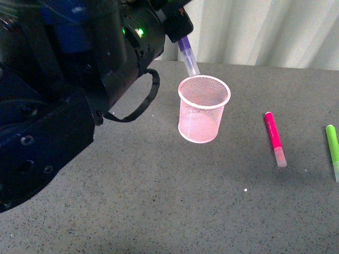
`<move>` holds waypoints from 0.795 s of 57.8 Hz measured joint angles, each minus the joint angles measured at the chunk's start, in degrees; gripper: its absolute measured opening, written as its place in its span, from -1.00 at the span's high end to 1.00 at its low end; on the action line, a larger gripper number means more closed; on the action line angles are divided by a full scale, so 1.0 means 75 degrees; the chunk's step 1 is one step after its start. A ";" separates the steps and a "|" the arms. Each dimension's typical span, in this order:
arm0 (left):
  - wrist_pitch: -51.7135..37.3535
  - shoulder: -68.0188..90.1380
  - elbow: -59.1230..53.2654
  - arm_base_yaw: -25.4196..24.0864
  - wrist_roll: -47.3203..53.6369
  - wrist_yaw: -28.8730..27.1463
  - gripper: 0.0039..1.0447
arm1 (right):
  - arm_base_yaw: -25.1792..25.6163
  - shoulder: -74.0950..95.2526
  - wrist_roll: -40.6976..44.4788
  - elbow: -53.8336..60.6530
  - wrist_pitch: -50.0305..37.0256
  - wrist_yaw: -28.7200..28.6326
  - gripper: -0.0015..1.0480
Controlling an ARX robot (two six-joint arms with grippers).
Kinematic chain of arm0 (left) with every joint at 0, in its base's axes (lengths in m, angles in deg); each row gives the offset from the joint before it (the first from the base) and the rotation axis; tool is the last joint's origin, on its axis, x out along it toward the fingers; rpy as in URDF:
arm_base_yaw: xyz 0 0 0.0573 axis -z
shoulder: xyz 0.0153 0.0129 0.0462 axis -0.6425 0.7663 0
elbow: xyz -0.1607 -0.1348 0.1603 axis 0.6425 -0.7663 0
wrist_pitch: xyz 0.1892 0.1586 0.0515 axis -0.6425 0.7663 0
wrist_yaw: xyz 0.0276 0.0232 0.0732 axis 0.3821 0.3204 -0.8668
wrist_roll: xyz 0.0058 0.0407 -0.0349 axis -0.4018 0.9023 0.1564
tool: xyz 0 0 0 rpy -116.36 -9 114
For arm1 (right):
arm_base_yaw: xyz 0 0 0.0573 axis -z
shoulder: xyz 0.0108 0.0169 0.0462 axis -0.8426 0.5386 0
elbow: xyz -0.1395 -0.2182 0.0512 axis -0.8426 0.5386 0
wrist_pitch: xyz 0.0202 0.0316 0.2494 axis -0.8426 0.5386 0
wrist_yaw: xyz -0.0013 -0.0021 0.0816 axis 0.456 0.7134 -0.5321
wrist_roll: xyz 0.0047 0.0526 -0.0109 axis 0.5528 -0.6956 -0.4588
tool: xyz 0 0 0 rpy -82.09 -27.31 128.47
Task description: Insert purple and pink pens into pink cup
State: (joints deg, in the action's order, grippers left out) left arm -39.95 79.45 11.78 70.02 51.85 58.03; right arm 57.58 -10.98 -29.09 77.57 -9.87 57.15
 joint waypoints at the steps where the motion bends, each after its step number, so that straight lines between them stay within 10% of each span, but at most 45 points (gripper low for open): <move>1: -0.0003 0.0038 0.0020 0.0003 0.0000 -0.0003 0.77 | 0.0000 0.0000 0.0003 0.0000 0.0000 0.0000 -0.87; 46: -0.1072 0.1215 0.0787 0.0012 0.0455 0.0428 0.77 | 0.0000 0.0000 0.0003 0.0000 0.0000 0.0000 -0.87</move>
State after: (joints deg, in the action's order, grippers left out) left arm -47.99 88.56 17.68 70.11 55.26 61.24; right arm 57.58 -10.98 -29.07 77.57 -9.87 57.15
